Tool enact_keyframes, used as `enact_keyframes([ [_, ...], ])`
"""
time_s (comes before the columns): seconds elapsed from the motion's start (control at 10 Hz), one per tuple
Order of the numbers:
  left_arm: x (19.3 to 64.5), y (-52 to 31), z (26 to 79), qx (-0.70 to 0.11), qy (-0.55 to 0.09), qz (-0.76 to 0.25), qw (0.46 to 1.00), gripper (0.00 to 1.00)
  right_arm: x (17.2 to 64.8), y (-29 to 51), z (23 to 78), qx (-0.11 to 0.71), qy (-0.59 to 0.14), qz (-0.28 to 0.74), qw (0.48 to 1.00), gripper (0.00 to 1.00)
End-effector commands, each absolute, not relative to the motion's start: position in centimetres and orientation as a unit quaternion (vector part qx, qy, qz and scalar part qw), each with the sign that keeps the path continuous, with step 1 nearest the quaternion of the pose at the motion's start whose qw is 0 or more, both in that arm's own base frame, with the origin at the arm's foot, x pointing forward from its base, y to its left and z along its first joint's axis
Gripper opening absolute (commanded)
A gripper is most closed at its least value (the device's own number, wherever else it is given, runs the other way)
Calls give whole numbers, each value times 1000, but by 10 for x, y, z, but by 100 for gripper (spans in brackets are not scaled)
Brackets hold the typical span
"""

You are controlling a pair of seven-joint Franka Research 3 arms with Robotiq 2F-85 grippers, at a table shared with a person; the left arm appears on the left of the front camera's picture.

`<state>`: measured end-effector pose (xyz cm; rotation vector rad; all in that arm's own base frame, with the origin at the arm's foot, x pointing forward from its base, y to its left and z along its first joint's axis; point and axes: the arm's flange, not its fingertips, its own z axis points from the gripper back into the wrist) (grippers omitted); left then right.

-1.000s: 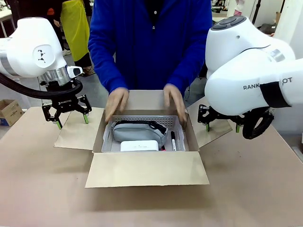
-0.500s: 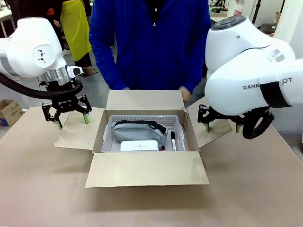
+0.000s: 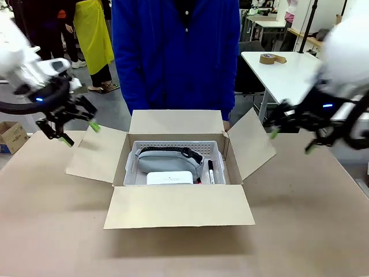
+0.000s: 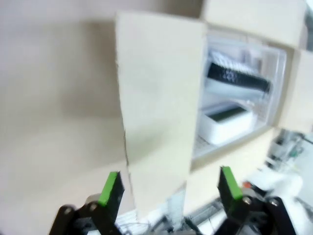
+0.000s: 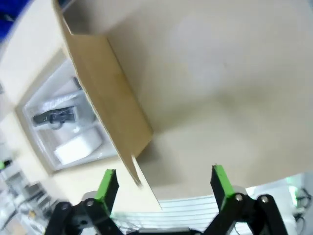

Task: Pack the gift set into the box.
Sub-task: Lift both hands away from the flaps of the Package Box, then press and hold the closed box until the human finishes sealing it.

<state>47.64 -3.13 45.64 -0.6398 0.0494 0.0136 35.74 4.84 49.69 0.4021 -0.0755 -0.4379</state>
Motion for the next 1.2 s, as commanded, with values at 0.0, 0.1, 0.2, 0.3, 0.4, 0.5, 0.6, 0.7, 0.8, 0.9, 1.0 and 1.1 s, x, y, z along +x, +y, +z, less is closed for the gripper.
enact_keyframes([
  [0.0, 475, 35, 422, -621, 115, -61, 773, 100, 310, -40, 461, 463, 20, -278, 841, 100],
  [0.1, 473, 64, 406, -704, 94, -57, 702, 100, 299, -66, 430, 502, 26, -299, 811, 100],
  [0.2, 473, 90, 387, -755, 74, -32, 650, 100, 291, -85, 401, 523, 36, -342, 780, 100],
  [0.3, 475, 104, 376, -767, 85, 57, 633, 100, 287, -92, 384, 506, 33, -398, 764, 100],
  [0.4, 456, 78, 410, -543, 11, -29, 839, 100, 310, -89, 464, 424, 7, -292, 857, 100],
  [0.5, 456, 78, 410, -543, 11, -29, 839, 100, 310, -89, 464, 424, 7, -292, 857, 100],
  [0.6, 456, 78, 410, -543, 11, -29, 839, 100, 310, -89, 464, 424, 7, -292, 857, 100],
  [0.7, 456, 78, 410, -543, 11, -29, 839, 100, 310, -89, 464, 424, 7, -292, 857, 100],
  [0.8, 456, 78, 410, -543, 11, -29, 839, 100, 310, -89, 464, 424, 7, -292, 857, 100],
  [0.9, 456, 78, 410, -543, 11, -29, 839, 100, 310, -89, 464, 424, 7, -292, 857, 100],
  [1.0, 456, 78, 410, -543, 11, -29, 839, 100, 310, -89, 464, 424, 7, -292, 857, 100],
  [1.1, 456, 78, 410, -543, 11, -29, 839, 100, 310, -89, 464, 424, 7, -292, 857, 100],
])
